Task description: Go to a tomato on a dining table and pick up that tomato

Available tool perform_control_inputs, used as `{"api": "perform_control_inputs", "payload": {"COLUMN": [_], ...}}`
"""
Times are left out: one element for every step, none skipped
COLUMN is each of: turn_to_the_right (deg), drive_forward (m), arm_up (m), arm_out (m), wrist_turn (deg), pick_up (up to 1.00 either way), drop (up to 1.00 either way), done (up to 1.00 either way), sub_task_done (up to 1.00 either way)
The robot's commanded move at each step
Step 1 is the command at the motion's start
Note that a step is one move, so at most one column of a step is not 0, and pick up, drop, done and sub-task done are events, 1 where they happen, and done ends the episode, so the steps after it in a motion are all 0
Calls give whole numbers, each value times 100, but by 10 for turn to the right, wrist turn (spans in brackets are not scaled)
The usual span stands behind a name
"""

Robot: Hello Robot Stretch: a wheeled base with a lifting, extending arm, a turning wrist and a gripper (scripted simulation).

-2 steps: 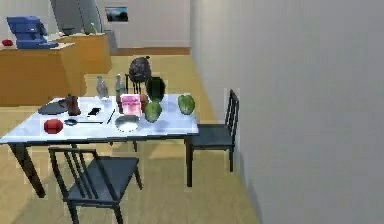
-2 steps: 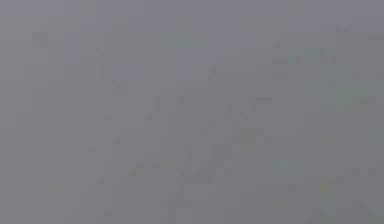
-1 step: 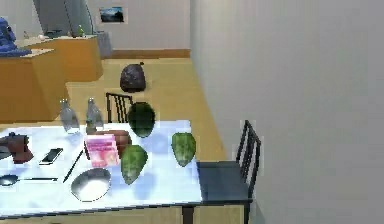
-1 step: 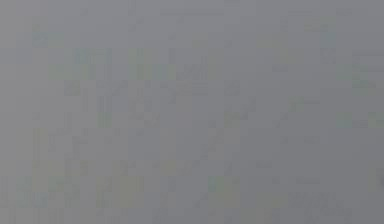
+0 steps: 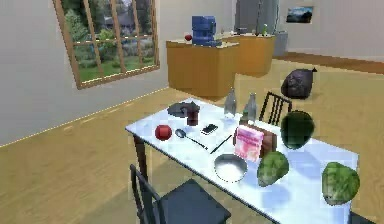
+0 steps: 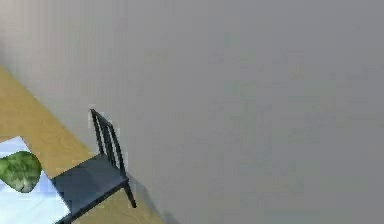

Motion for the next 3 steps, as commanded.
{"api": "perform_control_inputs", "payload": {"turn_to_the_right": [-450, -450, -210], "drive_forward": [0, 0, 0], "arm_up": [0, 0, 0], "arm_out": [0, 0, 0], "wrist_turn": [0, 0, 0], "pick_up": [0, 0, 0], "drop": [0, 0, 0], "done": [0, 0, 0], "sub_task_done": [0, 0, 0]}}
